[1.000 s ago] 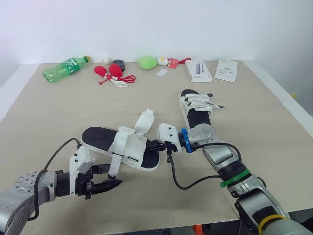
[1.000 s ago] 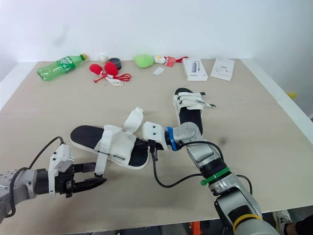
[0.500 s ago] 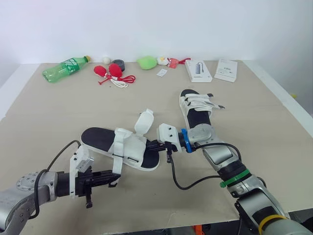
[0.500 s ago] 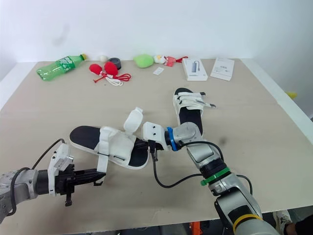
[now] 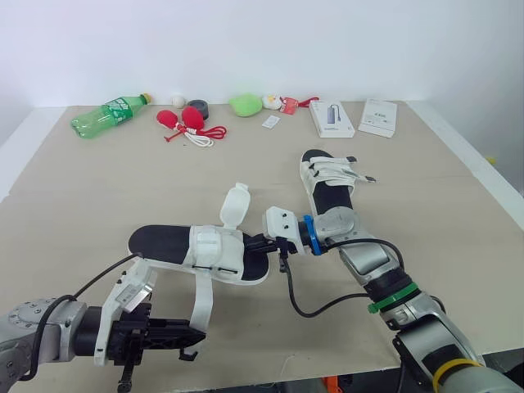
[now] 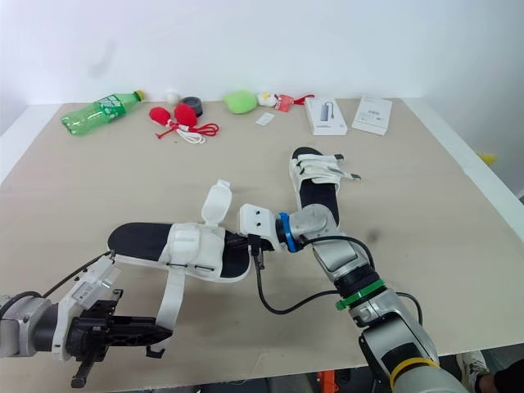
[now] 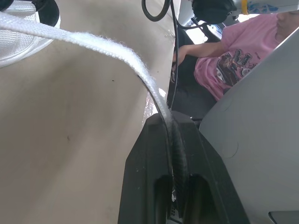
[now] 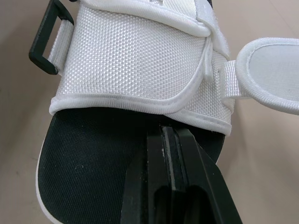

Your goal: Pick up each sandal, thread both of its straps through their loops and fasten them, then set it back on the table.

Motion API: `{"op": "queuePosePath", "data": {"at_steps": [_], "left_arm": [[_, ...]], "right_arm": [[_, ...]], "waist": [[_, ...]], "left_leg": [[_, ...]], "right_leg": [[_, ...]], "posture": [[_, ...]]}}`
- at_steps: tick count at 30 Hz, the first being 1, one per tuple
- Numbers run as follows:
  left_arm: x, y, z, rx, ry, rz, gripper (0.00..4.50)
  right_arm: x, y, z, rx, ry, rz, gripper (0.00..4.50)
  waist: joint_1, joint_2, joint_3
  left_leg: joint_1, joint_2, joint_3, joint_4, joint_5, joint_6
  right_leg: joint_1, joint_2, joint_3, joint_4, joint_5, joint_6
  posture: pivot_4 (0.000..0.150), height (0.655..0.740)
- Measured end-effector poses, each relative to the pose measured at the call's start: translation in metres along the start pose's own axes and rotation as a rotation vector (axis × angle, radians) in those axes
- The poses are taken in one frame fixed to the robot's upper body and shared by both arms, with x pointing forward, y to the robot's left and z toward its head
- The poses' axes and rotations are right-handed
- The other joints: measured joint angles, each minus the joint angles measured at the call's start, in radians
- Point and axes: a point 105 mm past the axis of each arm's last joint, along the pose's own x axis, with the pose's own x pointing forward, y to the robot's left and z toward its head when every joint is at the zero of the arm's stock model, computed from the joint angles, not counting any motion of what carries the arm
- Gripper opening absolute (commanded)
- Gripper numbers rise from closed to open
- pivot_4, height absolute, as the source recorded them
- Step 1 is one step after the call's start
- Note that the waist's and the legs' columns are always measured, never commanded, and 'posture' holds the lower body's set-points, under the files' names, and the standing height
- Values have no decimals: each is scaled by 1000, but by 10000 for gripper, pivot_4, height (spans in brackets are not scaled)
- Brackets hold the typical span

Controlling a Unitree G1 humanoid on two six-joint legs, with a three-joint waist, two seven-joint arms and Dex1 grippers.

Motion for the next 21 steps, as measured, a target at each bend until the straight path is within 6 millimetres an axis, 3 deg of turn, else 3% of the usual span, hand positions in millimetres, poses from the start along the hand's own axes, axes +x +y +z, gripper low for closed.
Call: {"op": "queuePosePath", "data": {"at_steps": [3,6,11,16,18,19,20,21], "left_arm": [[-1,1,-1,-4,20,12,13952],[-2,0,2,19,20,13,20966],[-14,3,13,230,134,63,20966],[-18,3,18,283,169,72,20966],[-31,10,32,487,255,149,20966],[-32,11,34,503,259,159,20966],[-40,19,46,706,304,240,20966],[-41,23,45,815,347,262,20966]], "right_arm": [[0,0,0,-2,0,0,0],[0,0,0,-4,0,1,0],[0,-1,0,-8,-1,7,0],[0,-1,0,-11,0,12,0],[0,-2,0,-15,2,19,0],[-1,-2,0,-15,3,19,0],[-1,-2,0,-18,2,22,0],[-1,-2,0,-20,1,25,0]], "waist": [[0,0,0],[0,0,0],[0,0,0],[0,0,-1],[0,0,0],[1,0,0],[0,1,0],[0,1,0]], "left_leg": [[0,0,0,0,0,0],[0,0,0,0,0,0],[0,0,1,0,0,0],[0,0,1,0,0,0],[0,0,1,0,0,0],[0,0,1,0,0,0],[0,0,2,0,0,-1],[0,0,3,-1,0,-1]], "right_leg": [[0,0,0,0,0,0],[0,0,0,0,0,0],[0,-1,0,0,0,0],[0,-1,0,-1,0,0],[-1,-1,0,-1,0,-1],[-1,-1,0,-1,0,-1],[0,-3,0,-1,0,-1],[-1,-3,0,-1,0,-1]], "posture": [[1500,7400],[1500,7400],[1500,7400],[1500,7400],[1500,7400],[1500,7400],[1500,7400],[1500,7400]]}}
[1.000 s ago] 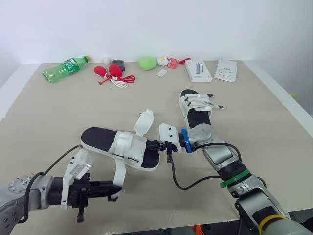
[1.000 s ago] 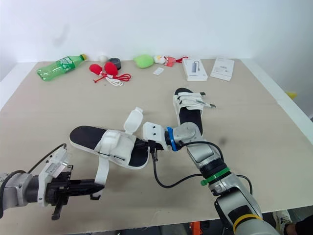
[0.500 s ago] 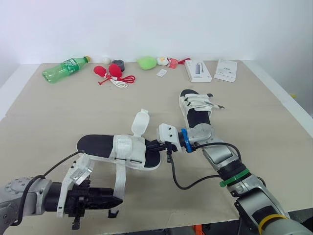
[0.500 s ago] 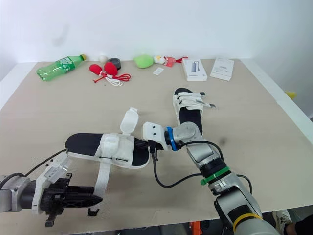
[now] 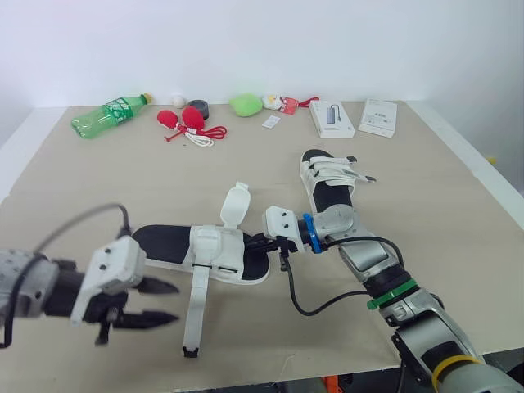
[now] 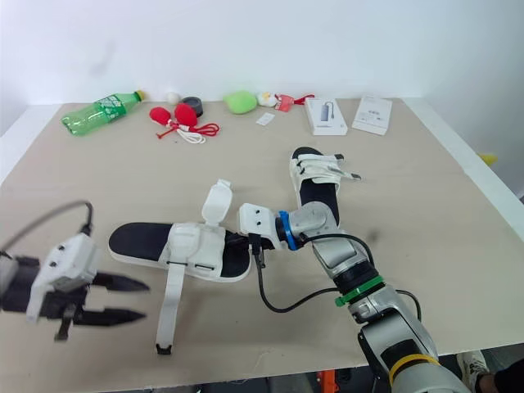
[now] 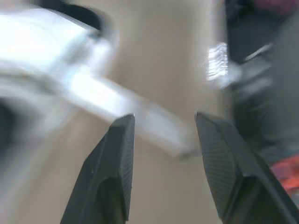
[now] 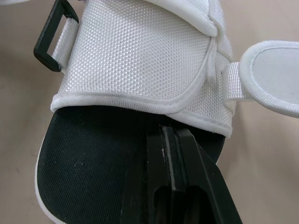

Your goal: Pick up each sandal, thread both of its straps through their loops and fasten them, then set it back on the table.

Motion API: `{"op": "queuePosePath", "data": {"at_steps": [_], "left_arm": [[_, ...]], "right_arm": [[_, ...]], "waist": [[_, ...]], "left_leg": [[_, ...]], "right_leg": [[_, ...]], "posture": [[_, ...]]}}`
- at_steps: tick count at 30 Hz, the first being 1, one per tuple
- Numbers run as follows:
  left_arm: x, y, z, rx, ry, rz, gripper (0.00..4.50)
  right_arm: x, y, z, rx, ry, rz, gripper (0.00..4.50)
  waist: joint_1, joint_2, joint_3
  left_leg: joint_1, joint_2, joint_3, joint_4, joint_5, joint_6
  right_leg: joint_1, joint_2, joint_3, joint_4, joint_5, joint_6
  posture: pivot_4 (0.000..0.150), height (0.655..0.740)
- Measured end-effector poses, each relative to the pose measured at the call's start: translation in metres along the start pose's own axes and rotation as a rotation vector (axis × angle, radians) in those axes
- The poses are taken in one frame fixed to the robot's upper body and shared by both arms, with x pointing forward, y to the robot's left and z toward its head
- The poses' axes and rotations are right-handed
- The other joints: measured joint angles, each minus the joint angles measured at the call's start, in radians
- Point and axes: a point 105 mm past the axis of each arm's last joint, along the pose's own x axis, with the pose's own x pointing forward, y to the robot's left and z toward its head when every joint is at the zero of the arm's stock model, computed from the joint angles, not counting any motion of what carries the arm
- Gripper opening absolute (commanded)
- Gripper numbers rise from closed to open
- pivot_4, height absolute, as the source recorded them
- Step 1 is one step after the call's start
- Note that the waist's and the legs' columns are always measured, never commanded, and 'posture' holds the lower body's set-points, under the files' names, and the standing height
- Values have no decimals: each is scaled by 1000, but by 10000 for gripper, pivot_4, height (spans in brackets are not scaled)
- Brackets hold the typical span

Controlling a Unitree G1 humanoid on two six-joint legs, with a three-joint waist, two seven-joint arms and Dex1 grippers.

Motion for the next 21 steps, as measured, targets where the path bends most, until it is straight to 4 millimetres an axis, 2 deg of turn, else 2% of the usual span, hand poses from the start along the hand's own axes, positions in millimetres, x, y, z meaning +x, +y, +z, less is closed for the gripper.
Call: {"op": "queuePosePath", "data": {"at_steps": [1,4,5,6,8,9,10,11,15,21], "left_arm": [[0,1,-1,43,10,7,20966],[17,-15,2,696,-101,95,20966],[17,-17,-2,782,-104,112,20966],[17,-17,-2,784,-103,113,20966],[23,-29,-24,969,-104,118,20966],[24,-30,-25,972,-103,114,20966],[30,-40,-37,1031,-114,79,20966],[32,-41,-41,1069,-117,86,20966],[34,-29,-48,1173,-100,114,20966],[50,-24,-40,1202,-164,139,20966]], "right_arm": [[0,0,0,0,0,1,0],[-1,1,-1,-3,3,10,0],[-1,1,-2,-2,4,10,0],[-1,1,-2,-2,4,10,0],[-1,1,-2,-1,6,9,0],[-1,2,-3,0,5,9,0],[-3,2,-3,-2,7,7,0],[-3,2,-4,-1,11,7,0],[-5,2,-5,-2,19,1,0],[-4,4,-4,-6,15,0,0]], "waist": [[0,0,0],[3,4,-4],[3,4,-4],[3,4,-4],[3,5,-6],[3,5,-6],[4,3,-7],[6,0,-9],[11,-2,-11],[15,-4,-13]], "left_leg": [[0,0,0,0,0,0],[0,0,3,-3,0,1],[1,0,5,-3,0,2],[1,0,5,-3,0,2],[2,0,10,-3,0,4],[2,0,10,-3,0,4],[1,0,10,-3,0,4],[1,0,11,-3,0,4],[1,0,15,-3,0,6],[1,0,17,-3,0,7]], "right_leg": [[0,0,0,0,0,0],[0,-2,1,-1,1,-2],[0,-3,2,-2,0,0],[0,-3,2,-2,0,0],[1,-6,4,-2,0,0],[1,-6,4,-2,0,0],[1,-6,4,-2,1,-2],[1,-6,4,-2,1,-2],[1,-9,4,-2,1,-2],[5,-9,3,1,2,-2]], "posture": [[1500,7400],[1500,7400],[1500,7400],[1500,7400],[1500,7400],[1500,7400],[1500,7400],[1500,7400],[1500,7400],[1500,7400]]}}
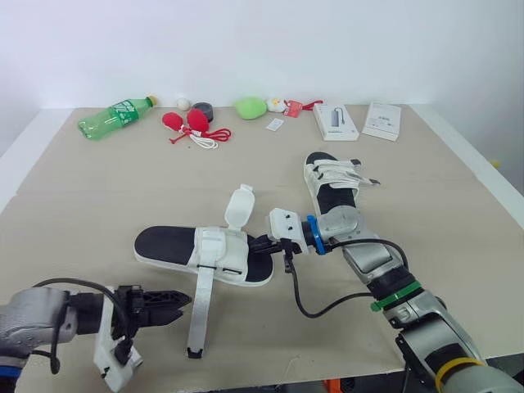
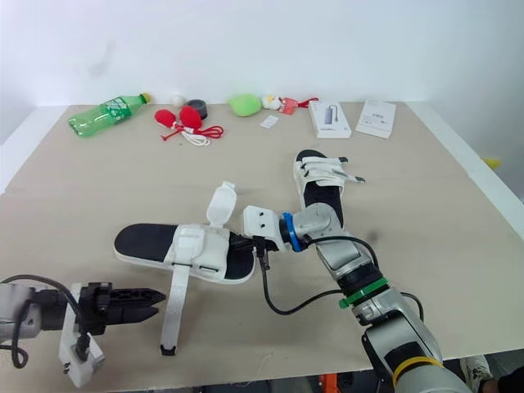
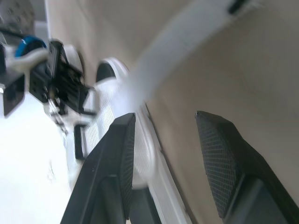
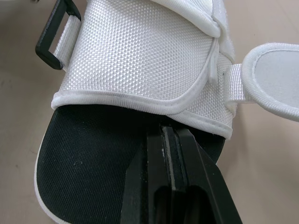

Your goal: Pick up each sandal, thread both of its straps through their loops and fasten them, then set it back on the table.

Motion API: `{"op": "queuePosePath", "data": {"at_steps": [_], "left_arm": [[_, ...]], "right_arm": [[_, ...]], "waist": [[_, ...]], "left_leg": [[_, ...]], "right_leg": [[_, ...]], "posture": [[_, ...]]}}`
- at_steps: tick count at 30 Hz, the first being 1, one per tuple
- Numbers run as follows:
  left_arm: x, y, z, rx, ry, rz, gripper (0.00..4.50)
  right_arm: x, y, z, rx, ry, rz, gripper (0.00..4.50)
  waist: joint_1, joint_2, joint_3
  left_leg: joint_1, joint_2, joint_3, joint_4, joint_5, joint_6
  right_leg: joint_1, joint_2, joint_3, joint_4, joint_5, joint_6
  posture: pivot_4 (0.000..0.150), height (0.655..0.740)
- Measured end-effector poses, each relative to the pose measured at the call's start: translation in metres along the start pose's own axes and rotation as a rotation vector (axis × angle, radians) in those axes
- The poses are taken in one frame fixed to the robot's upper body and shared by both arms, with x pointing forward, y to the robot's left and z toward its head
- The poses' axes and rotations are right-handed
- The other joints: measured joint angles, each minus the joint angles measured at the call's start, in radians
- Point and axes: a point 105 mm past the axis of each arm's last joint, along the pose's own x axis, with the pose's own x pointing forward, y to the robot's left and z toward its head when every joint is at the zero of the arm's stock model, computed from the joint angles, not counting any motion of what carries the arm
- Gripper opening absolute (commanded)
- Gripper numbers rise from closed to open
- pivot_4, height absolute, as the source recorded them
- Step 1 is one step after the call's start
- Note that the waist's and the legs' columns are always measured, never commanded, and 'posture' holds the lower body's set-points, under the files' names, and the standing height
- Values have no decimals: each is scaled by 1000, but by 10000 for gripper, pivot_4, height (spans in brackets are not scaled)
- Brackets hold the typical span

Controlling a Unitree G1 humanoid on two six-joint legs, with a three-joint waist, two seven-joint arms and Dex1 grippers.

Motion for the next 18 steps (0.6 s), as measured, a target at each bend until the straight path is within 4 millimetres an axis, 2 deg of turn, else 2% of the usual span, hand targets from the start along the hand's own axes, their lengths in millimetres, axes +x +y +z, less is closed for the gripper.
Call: {"op": "queuePosePath", "data": {"at_steps": [12,16,18], "left_arm": [[23,7,7,15,-66,66,20966],[31,14,10,28,-95,91,13027],[35,16,10,23,-109,98,4829]], "right_arm": [[-3,0,-2,15,10,-21,0],[-2,0,-2,17,11,-21,0],[-2,0,-2,16,12,-19,0]], "waist": [[13,1,-1],[13,1,-1],[13,2,-2]], "left_leg": [[1,2,0,0,0,2],[1,2,0,0,1,2],[1,2,0,0,1,2]], "right_leg": [[0,3,0,1,-3,4],[0,3,0,1,-2,4],[1,3,0,2,-2,5]], "posture": [[1500,7400],[1500,7400],[1500,7400]]}}
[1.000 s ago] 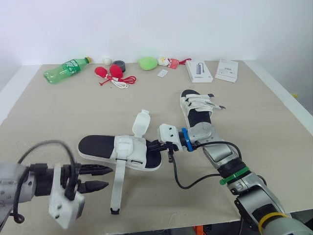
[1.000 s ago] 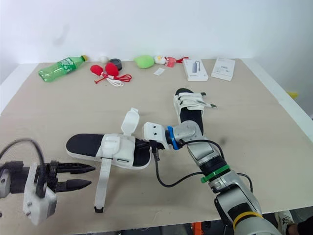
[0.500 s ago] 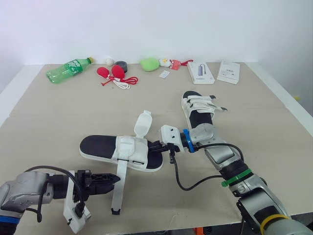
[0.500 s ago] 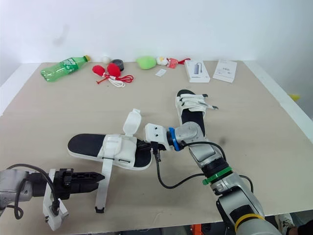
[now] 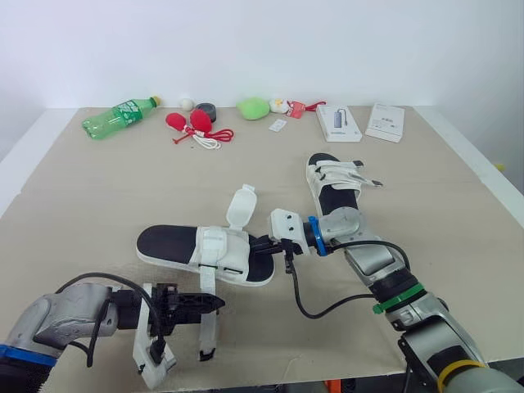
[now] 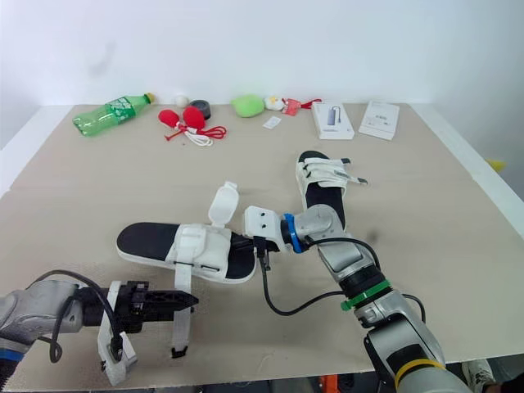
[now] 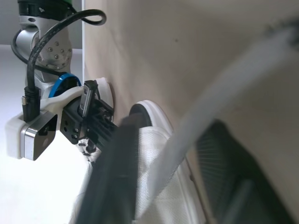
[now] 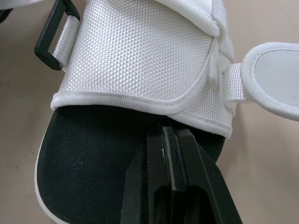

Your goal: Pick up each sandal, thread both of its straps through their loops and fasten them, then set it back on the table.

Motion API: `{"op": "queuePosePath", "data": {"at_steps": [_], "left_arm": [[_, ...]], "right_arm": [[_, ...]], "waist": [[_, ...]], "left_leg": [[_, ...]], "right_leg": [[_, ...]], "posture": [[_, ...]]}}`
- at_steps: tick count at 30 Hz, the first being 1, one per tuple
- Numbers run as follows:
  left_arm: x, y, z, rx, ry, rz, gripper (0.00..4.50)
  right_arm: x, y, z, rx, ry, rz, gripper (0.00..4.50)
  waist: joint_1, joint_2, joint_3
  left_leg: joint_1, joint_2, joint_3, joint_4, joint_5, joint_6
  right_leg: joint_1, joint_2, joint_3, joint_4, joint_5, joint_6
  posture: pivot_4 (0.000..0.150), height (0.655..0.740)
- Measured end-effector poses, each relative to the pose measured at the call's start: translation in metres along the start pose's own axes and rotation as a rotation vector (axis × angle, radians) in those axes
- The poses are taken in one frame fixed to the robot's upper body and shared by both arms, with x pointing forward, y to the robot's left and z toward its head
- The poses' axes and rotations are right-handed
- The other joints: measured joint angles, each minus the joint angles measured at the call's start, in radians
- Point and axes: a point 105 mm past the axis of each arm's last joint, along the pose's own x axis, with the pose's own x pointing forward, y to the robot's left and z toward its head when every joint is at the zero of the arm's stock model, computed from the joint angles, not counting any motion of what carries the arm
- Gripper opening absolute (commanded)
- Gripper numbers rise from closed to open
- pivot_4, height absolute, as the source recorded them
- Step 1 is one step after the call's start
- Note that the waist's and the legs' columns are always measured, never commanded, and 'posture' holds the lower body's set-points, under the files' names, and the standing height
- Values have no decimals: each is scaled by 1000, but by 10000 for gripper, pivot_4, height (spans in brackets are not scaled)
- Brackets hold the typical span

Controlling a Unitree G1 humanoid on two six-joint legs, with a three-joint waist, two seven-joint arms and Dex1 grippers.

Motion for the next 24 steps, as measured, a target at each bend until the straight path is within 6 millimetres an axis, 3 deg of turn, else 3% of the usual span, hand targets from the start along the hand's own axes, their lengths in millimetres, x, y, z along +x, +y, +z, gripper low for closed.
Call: {"op": "queuePosePath", "data": {"at_steps": [1,6,7,8,11,14,17,24], "left_arm": [[1,0,0,-7,-1,-1,1220],[3,1,-6,-137,27,23,541],[0,13,-12,-482,69,123,541],[-1,14,-13,-521,73,130,541],[-10,43,-23,-1099,2,245,541],[-17,70,-30,-1355,-88,282,541],[-21,85,-36,-1524,-148,285,541],[-23,78,-62,-1668,-125,295,541]], "right_arm": [[0,0,0,0,0,0,0],[0,0,0,1,2,-1,0],[0,0,0,0,2,1,0],[0,-1,0,-1,2,0,0],[-1,-1,-1,2,8,-3,0],[0,-2,-1,0,14,-3,0],[0,-3,-1,-3,13,1,0],[1,-3,0,-11,9,0,0]], "waist": [[0,0,0],[0,0,0],[0,0,0],[0,0,0],[2,1,0],[1,2,1],[1,2,1],[1,2,1]], "left_leg": [[0,0,0,0,0,0],[0,0,0,0,0,0],[0,0,0,0,0,0],[0,0,0,0,0,0],[0,3,-1,3,0,0],[1,3,-1,6,0,0],[1,3,-1,7,0,-1],[1,4,-3,7,0,-1]], "right_leg": [[0,0,0,0,0,0],[0,0,0,0,0,1],[0,0,0,1,-1,2],[-1,0,0,2,-1,2],[-1,2,-3,3,-1,1],[-2,2,-3,3,-1,1],[-2,3,-3,3,-1,1],[-2,6,-3,3,-1,0]], "posture": [[1500,7400],[1500,7400],[1500,7400],[1500,7400],[1500,7400],[1500,7400],[1500,7400],[1500,7400]]}}
